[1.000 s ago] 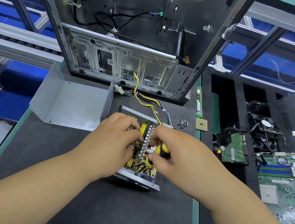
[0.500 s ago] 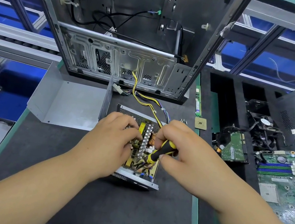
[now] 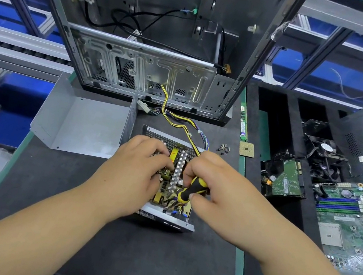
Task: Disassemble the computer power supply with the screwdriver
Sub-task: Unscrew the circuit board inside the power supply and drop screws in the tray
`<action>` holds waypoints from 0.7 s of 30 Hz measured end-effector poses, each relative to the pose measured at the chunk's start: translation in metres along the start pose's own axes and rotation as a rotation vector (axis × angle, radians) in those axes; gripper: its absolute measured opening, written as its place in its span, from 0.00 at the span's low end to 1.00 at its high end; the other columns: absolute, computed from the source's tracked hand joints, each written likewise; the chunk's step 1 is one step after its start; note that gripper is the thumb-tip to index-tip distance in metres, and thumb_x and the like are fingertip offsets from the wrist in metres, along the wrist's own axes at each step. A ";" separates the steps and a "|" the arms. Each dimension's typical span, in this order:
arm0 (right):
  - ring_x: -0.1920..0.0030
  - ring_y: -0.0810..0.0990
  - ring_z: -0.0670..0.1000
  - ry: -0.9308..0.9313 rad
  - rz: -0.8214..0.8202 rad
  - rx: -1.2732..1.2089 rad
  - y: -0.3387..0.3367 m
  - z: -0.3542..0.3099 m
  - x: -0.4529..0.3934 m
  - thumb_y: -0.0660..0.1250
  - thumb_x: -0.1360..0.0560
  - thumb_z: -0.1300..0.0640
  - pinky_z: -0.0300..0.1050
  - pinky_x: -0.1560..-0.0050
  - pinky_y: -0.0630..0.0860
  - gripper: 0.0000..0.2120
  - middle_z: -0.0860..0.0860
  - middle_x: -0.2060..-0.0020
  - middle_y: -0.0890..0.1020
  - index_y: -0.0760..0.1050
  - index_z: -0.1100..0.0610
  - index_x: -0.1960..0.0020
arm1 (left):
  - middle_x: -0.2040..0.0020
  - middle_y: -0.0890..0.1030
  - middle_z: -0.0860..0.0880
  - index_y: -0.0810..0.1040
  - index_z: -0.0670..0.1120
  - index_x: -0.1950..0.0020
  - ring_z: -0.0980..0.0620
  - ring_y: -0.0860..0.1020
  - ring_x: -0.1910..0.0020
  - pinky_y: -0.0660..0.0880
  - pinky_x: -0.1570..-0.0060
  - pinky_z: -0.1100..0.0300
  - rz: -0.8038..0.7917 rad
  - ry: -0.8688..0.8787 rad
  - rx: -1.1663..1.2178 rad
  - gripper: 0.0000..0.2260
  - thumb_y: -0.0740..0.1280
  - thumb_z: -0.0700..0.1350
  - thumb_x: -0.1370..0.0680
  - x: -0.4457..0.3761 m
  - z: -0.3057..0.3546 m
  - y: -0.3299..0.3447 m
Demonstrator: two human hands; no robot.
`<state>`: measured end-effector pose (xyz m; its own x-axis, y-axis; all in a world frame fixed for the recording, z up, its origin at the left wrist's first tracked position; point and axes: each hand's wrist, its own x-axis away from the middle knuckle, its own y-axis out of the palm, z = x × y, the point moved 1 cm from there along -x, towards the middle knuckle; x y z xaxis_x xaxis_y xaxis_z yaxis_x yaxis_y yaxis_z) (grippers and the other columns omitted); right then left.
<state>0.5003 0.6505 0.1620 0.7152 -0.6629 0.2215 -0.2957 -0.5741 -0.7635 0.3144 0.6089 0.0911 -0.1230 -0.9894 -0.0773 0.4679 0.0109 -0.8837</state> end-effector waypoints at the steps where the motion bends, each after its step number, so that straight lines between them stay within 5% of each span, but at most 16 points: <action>1: 0.58 0.73 0.48 0.000 -0.004 -0.004 0.000 0.000 0.000 0.64 0.26 0.63 0.41 0.55 0.70 0.11 0.43 0.52 0.69 0.70 0.47 0.52 | 0.40 0.75 0.55 0.82 0.51 0.42 0.48 0.68 0.37 0.70 0.38 0.50 -0.002 -0.001 0.001 0.14 0.69 0.40 0.26 0.000 0.000 0.000; 17: 0.52 0.79 0.51 -0.005 0.047 -0.107 -0.008 0.003 0.003 0.66 0.26 0.63 0.54 0.48 0.75 0.12 0.43 0.52 0.71 0.71 0.46 0.53 | 0.41 0.75 0.55 0.81 0.50 0.42 0.49 0.69 0.38 0.70 0.39 0.52 0.022 0.011 0.022 0.14 0.70 0.38 0.26 0.000 -0.002 0.003; 21: 0.51 0.82 0.44 -0.028 0.159 -0.228 -0.026 0.004 0.010 0.67 0.28 0.67 0.45 0.48 0.74 0.15 0.43 0.53 0.73 0.72 0.46 0.55 | 0.44 0.74 0.60 0.80 0.53 0.40 0.56 0.71 0.40 0.68 0.40 0.62 0.095 -0.032 0.220 0.13 0.65 0.39 0.21 0.000 -0.009 -0.001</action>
<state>0.5172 0.6606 0.1813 0.6647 -0.7416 0.0909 -0.5380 -0.5595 -0.6306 0.3064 0.6103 0.0880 -0.0434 -0.9895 -0.1375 0.6562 0.0756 -0.7508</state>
